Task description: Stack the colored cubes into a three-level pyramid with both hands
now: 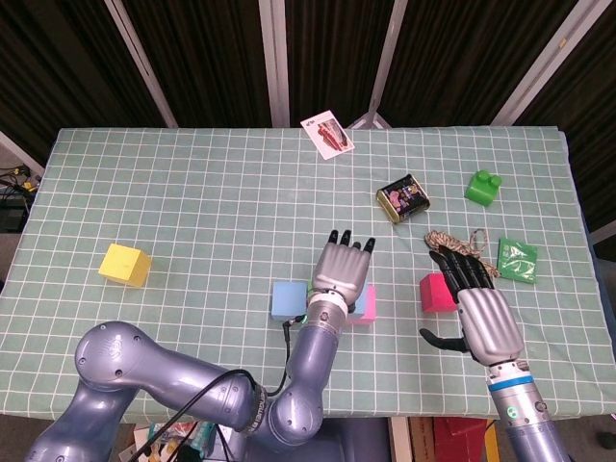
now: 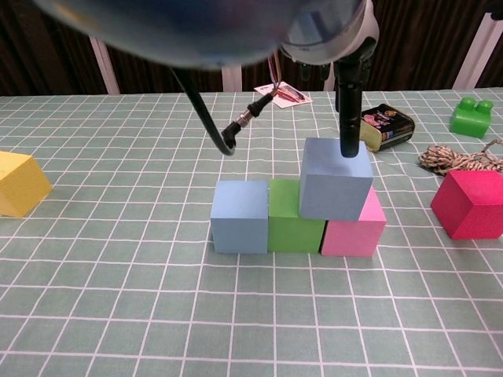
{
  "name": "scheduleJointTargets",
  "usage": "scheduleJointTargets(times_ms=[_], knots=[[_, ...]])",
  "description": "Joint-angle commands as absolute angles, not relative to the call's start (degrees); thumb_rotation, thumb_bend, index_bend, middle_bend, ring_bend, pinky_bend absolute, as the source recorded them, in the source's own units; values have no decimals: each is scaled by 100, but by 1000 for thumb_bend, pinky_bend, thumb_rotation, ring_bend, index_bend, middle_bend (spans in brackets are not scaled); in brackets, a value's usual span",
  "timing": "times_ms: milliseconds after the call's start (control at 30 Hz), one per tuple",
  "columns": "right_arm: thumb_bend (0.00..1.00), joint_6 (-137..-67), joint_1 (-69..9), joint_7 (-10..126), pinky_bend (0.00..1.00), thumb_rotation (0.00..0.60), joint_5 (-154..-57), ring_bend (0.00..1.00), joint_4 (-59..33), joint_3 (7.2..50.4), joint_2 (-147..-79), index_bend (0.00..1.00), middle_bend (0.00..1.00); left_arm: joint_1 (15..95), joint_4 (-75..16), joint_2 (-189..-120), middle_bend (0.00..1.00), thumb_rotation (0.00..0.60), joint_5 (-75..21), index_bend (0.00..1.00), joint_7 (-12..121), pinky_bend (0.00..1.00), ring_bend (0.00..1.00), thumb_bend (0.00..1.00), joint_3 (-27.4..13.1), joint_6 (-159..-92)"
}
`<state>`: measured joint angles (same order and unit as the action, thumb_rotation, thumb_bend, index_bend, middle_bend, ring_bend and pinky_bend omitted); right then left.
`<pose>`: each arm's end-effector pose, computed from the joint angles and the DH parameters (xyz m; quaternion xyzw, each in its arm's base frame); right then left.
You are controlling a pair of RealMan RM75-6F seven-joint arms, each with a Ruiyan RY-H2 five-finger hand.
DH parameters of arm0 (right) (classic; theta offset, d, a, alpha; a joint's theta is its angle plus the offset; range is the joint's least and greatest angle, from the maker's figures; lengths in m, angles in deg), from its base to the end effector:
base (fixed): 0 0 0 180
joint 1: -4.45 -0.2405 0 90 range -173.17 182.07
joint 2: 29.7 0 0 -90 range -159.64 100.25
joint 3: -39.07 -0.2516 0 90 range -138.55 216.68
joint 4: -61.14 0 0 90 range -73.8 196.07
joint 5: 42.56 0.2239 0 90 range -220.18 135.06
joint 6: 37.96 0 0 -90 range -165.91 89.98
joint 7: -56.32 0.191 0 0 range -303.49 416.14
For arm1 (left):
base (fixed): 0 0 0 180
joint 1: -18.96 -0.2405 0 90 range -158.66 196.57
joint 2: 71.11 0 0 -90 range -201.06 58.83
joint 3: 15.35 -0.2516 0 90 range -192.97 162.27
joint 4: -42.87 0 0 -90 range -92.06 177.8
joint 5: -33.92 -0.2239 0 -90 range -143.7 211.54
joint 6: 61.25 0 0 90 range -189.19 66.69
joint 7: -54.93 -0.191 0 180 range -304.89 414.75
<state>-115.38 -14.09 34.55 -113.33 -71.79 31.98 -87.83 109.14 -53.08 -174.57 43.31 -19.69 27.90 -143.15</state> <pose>-0.1348 -0.2602 0.1210 0.6103 -0.4644 0.4406 0.4665 0.1628 0.3489 -0.0662 -0.7627 -0.4111 -0.2621 0.4250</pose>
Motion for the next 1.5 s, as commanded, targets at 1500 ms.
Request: scheduleJointTargets(times_ms=[1500], knots=[[167, -11594, -1450, 3061, 0, 600, -11216, 0, -7048, 3244, -9039, 0, 0, 6552, -7339, -12836, 60, 600, 774, 0, 451, 0, 0, 43, -328, -12302]])
